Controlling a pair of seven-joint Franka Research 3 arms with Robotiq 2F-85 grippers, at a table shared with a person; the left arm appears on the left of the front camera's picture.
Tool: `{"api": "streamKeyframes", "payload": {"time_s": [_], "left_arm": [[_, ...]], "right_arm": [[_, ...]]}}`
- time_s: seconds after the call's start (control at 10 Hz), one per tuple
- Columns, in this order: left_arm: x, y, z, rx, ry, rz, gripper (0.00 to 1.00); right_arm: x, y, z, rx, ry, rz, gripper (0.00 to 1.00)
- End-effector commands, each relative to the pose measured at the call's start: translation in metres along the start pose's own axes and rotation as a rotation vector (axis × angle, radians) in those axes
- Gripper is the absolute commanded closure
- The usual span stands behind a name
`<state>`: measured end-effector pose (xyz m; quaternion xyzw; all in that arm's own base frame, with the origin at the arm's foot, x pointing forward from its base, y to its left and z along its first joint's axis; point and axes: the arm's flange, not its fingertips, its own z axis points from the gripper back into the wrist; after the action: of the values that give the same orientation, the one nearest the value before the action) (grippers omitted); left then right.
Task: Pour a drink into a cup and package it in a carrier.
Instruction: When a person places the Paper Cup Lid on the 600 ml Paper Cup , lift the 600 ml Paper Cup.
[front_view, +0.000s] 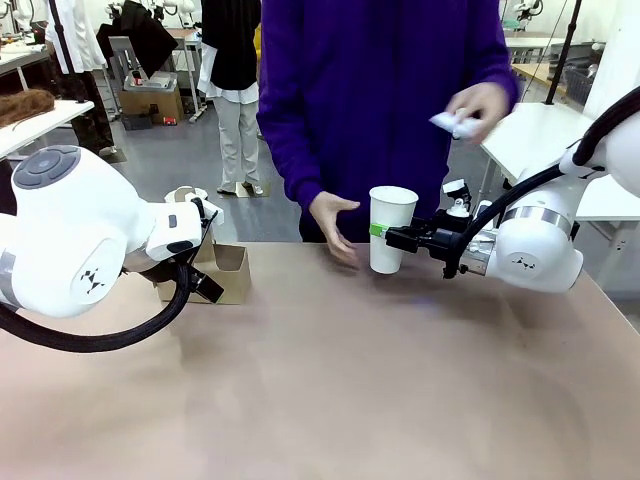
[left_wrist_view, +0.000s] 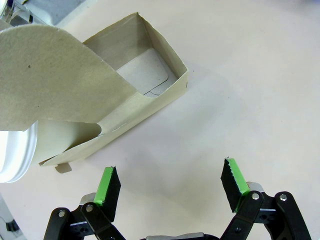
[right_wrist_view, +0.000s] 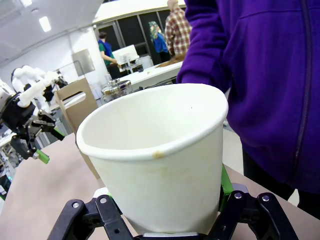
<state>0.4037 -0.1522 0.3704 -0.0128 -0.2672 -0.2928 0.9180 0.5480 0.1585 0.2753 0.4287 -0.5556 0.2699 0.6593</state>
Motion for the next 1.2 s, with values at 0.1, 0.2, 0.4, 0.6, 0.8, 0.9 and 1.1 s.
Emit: {"api": "streamKeyframes", "payload": {"time_s": [0.1,0.2,0.4,0.6,0.8,0.9,1.1], "left_arm": [[-0.0003,0.0005,0.0003,-0.002,-0.001,0.002,0.0],[-0.0003,0.0005,0.0003,-0.002,-0.001,0.002,0.0],[-0.0003,0.0005,0.0003,-0.002,-0.001,0.002,0.0],[-0.0003,0.0005,0.0003,-0.002,-0.001,0.002,0.0],[-0.0003,0.0005,0.0003,-0.002,-0.001,0.002,0.0],[-0.0003,0.0005,0.0003,-0.002,-0.001,0.002,0.0],[-0.0003,0.0005,0.0003,-0.002,-0.001,0.002,0.0]], "right_arm": [[0.0032,0.0017,-0.0016,0.004,-0.007,0.002,0.2],[0.0032,0.0017,-0.0016,0.004,-0.007,0.002,0.2],[0.0032,0.0017,-0.0016,0.004,-0.007,0.002,0.2],[0.0032,0.0017,-0.0016,0.004,-0.007,0.002,0.2],[0.0032,0.0017,-0.0016,0.004,-0.007,0.002,0.2],[0.0032,0.0017,-0.0016,0.004,-0.007,0.002,0.2],[0.0032,0.0017,-0.0016,0.004,-0.007,0.002,0.2]]}}
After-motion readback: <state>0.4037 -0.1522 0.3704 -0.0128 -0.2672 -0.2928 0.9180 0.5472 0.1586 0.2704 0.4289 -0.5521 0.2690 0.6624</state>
